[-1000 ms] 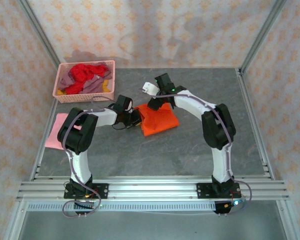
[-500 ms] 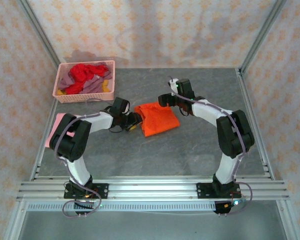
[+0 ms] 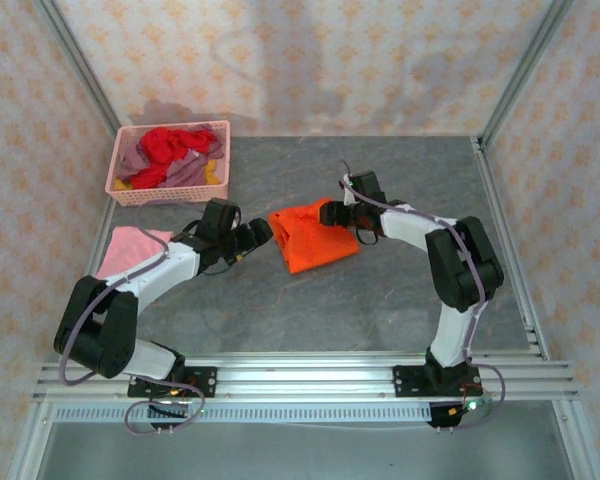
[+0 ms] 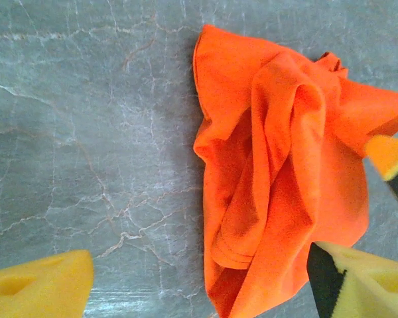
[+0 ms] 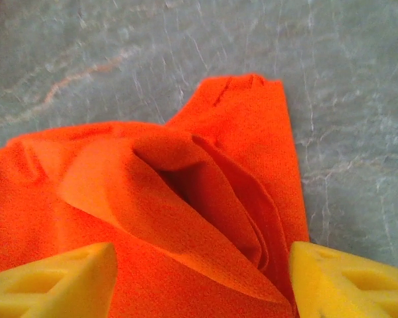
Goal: Fold and stack the t-shirts
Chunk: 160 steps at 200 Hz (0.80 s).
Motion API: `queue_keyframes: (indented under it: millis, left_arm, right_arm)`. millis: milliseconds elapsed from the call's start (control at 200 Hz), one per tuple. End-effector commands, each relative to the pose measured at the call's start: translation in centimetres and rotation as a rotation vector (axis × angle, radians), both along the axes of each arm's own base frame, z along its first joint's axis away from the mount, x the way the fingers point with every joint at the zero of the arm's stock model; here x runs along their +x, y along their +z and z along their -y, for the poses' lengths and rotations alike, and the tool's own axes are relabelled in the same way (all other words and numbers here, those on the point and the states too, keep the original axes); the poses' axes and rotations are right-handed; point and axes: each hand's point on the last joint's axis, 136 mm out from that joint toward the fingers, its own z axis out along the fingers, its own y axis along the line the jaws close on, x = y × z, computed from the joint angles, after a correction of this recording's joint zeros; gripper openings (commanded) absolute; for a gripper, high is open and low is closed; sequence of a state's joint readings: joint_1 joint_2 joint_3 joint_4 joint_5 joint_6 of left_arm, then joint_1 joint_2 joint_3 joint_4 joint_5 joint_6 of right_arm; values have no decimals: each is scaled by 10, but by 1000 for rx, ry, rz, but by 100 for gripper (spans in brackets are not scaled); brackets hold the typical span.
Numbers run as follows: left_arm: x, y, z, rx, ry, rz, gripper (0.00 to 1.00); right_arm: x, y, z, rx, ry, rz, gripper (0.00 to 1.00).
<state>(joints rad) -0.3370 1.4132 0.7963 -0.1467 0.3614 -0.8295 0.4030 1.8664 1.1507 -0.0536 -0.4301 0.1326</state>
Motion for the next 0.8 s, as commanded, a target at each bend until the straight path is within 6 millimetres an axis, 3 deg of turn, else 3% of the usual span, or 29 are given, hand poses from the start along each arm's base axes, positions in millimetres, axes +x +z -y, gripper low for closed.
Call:
queue_keyframes:
  millis: [0, 130, 265, 510, 645, 796]
  left_arm:
    - [0, 1, -12, 35, 36, 3, 86]
    - [1, 1, -8, 26, 16, 5, 86]
    - [0, 0, -1, 52, -32, 10, 85]
    - [2, -5, 37, 112, -143, 18, 77]
    - [7, -19, 55, 105, -174, 1, 65]
    - [5, -37, 69, 99, -203, -44, 43]
  right_arm:
    - [-21, -23, 1, -1, 1, -93, 60]
    - [-46, -31, 4, -24, 10, -116, 48]
    - [-78, -40, 6, -53, 36, -153, 43]
    - [-110, -42, 9, 6, -69, -201, 28]
    - [-118, -39, 9, 62, -125, -204, 28]
    - [-119, -38, 15, 62, -177, -208, 28]
